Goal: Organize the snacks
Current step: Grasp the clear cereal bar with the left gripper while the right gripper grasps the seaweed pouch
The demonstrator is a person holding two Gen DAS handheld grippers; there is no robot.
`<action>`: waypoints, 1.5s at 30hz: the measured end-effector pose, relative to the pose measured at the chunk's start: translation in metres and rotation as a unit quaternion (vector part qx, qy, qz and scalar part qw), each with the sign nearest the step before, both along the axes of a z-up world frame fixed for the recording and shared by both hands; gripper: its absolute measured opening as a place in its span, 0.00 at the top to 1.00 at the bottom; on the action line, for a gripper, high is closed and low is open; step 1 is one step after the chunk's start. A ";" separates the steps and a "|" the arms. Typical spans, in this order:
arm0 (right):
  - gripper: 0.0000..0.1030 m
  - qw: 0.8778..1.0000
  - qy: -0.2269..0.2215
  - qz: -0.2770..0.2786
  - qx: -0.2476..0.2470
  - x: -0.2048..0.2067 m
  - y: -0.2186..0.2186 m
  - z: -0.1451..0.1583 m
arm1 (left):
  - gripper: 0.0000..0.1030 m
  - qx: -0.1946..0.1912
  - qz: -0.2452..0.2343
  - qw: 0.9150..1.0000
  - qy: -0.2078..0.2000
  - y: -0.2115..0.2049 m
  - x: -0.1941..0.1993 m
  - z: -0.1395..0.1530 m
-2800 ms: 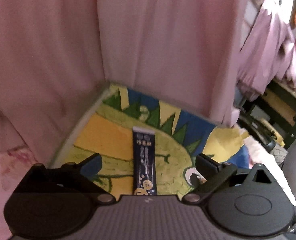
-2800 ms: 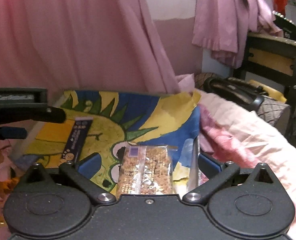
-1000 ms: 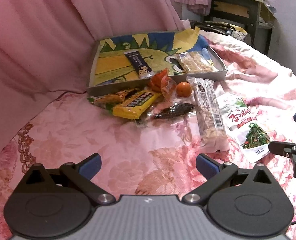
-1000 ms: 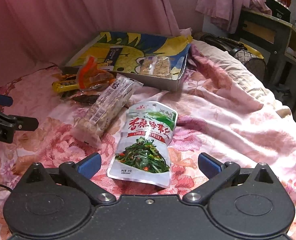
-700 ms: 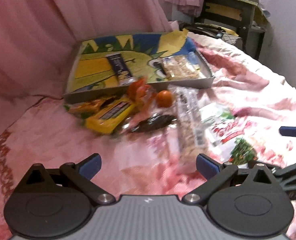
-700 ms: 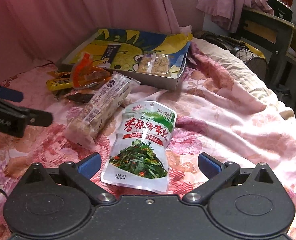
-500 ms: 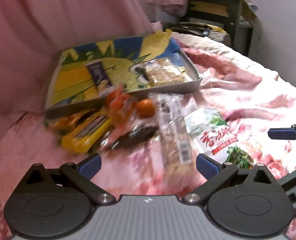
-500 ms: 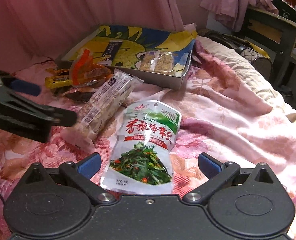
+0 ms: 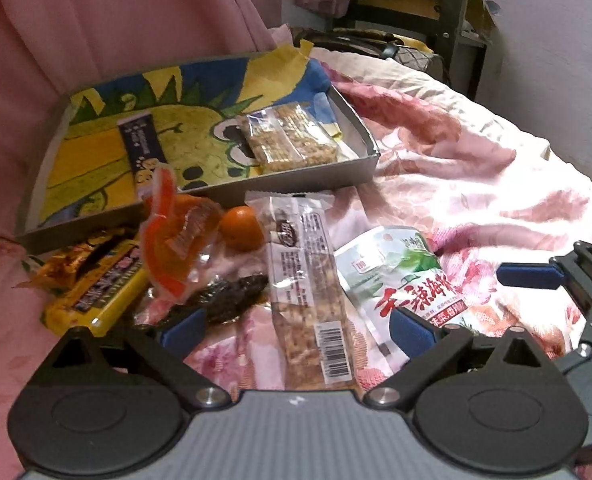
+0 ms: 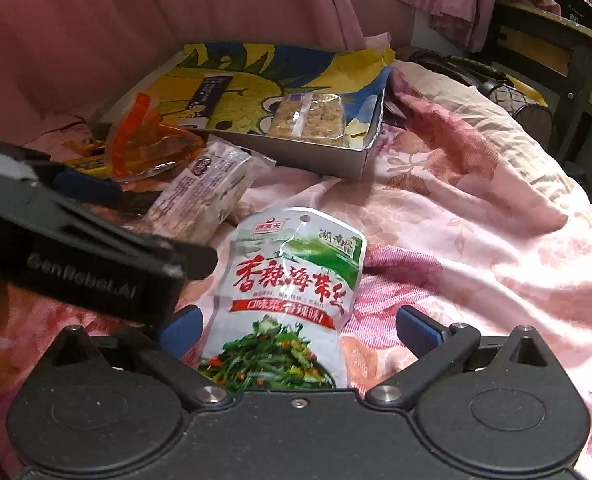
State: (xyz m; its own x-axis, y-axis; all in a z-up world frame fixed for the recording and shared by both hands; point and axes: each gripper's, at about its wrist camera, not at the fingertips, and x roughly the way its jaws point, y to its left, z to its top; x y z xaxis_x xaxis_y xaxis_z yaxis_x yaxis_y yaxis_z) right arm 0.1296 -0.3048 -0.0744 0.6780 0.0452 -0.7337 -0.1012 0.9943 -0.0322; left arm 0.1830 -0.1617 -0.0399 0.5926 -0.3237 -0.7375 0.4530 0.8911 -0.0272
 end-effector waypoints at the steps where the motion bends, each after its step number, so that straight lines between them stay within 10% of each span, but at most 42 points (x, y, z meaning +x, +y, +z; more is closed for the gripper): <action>1: 0.01 1.000 0.001 -0.001 0.002 0.002 -0.001 -0.001 | 0.05 -0.002 -0.001 1.000 0.002 0.000 0.001 -0.001; 22: 0.12 0.999 0.026 0.010 0.042 0.010 -0.003 -0.015 | 0.57 -0.027 -0.021 0.999 0.030 0.006 0.009 -0.006; 45: 0.41 0.998 0.042 0.030 0.033 -0.007 0.001 -0.008 | 0.58 -0.039 -0.019 0.997 0.061 0.029 -0.014 0.005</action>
